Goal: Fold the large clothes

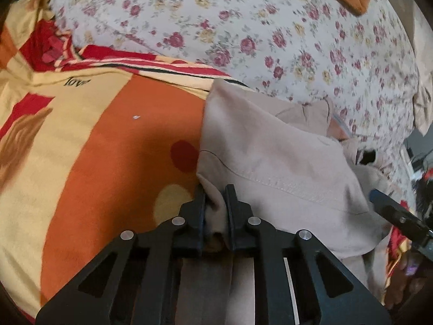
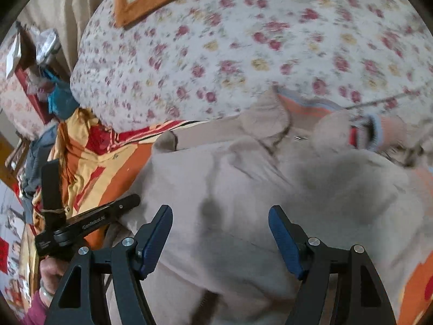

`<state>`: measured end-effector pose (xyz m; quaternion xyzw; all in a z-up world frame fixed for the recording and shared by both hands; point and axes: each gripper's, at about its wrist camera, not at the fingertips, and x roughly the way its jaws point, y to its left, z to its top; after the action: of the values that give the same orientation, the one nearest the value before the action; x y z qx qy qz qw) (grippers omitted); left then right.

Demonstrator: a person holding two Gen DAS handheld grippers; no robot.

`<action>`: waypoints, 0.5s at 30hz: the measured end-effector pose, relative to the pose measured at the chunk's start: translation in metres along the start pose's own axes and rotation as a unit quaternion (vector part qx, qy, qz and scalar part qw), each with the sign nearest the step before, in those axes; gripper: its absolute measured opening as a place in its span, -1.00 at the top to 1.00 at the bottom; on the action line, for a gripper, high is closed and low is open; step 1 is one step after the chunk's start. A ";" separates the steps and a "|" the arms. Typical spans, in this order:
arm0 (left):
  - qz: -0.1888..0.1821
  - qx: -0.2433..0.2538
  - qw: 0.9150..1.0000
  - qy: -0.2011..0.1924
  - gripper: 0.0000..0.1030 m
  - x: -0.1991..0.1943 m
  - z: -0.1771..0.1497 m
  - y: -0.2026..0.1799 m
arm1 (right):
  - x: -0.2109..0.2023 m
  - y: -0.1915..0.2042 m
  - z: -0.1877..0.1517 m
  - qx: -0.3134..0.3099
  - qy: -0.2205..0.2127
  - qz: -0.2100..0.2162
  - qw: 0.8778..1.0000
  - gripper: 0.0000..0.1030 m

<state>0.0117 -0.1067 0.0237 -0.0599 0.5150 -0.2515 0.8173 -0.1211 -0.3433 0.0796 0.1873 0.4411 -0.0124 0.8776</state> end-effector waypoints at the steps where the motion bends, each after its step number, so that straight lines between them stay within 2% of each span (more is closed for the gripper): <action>1: -0.004 -0.009 1.000 0.001 0.77 -0.002 -0.001 0.003 | 0.006 0.008 0.006 -0.009 0.004 0.004 1.000 -0.38; 8: -0.018 -0.037 0.999 0.009 0.75 -0.004 -0.002 0.014 | 0.062 0.051 0.048 -0.007 0.050 0.057 0.997 -0.38; 10: -0.018 -0.058 0.998 0.009 0.63 -0.006 -0.002 0.019 | 0.074 0.055 0.051 0.007 0.059 0.065 0.996 -0.38; 13: -0.004 -0.078 0.997 -0.004 0.29 -0.015 -0.011 0.025 | 0.086 0.059 0.050 0.025 0.068 0.084 0.994 -0.38; 15: 0.017 -0.082 0.996 -0.016 -0.05 -0.026 -0.021 0.029 | 0.090 0.066 0.049 0.014 0.074 0.095 0.993 -0.38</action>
<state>-0.0053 -0.0663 0.0251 -0.1220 0.5221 -0.1938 0.8216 -0.0165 -0.2859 0.0568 0.2408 0.4846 0.0784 0.8373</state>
